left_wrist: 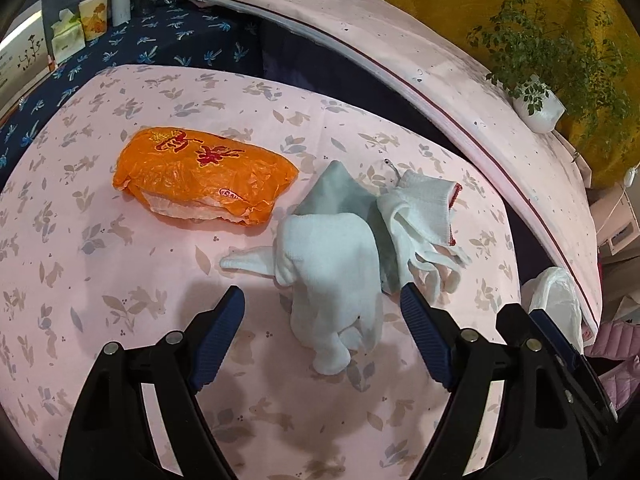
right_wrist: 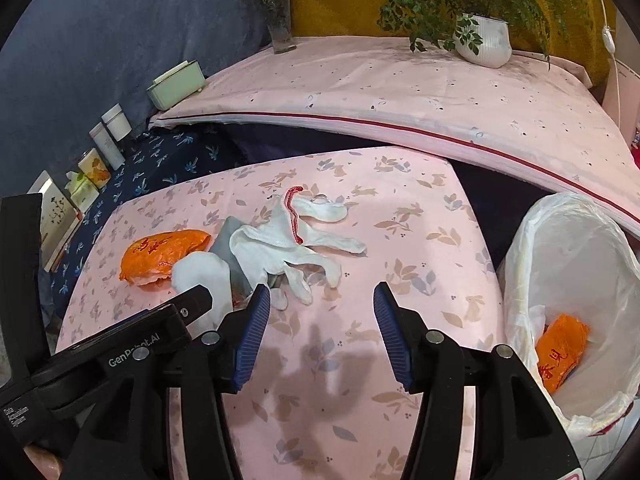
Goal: Collect trash
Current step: 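Grasp a white glove with the left tool while the right tool grasps the red-cuffed white glove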
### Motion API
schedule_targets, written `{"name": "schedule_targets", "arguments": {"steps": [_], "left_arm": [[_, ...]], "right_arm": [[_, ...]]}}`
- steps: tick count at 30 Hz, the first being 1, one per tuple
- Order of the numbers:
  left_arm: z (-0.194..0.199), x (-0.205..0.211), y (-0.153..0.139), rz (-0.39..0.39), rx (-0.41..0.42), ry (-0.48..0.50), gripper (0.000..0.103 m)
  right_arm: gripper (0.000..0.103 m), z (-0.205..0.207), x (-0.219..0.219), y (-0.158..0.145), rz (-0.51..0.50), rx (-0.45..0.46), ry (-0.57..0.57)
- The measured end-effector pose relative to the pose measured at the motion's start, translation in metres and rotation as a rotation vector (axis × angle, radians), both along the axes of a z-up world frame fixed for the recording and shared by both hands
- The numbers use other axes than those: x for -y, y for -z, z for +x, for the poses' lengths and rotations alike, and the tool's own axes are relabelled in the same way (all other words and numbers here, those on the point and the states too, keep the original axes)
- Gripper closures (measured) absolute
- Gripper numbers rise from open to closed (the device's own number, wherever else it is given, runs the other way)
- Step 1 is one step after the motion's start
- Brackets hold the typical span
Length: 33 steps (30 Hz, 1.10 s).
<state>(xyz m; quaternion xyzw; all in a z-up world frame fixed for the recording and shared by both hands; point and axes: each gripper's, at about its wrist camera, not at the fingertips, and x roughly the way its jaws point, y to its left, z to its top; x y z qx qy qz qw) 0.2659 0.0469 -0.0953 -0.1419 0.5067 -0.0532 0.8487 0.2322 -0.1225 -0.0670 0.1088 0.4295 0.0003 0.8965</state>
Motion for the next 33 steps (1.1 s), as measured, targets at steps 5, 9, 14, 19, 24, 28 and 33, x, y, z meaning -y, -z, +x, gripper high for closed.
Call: {"name": "schedule_targets", "arguments": {"steps": [5,9,14,19,24,28,33], "left_arm": [[0.012,0.001,0.012,-0.039,-0.044,0.028,0.063],[0.013,-0.004,0.014,-0.074,-0.049,0.04,0.083],[0.01,-0.012,0.009,-0.079,-0.033,0.026,0.086],[0.011,-0.017,0.005,-0.045,-0.016,0.02,0.086],[0.014,-0.019,0.003,-0.042,-0.015,0.016,0.086],[0.011,-0.016,-0.003,-0.036,-0.001,0.025,0.086],[0.002,0.0,-0.013,-0.031,0.016,0.058,0.086]], "right_arm": [[0.05,0.023,-0.001,0.005,0.009,-0.007,0.0],[0.05,0.041,0.0,0.01,0.018,-0.014,0.002],[0.05,0.064,-0.004,0.02,0.038,-0.03,-0.003],[0.052,0.082,-0.01,0.036,0.074,-0.075,-0.023],[0.094,0.088,-0.016,0.053,0.092,-0.124,-0.05],[0.098,0.073,-0.012,0.052,0.11,-0.106,-0.055],[0.098,0.048,0.003,0.036,0.127,-0.068,-0.029]]}}
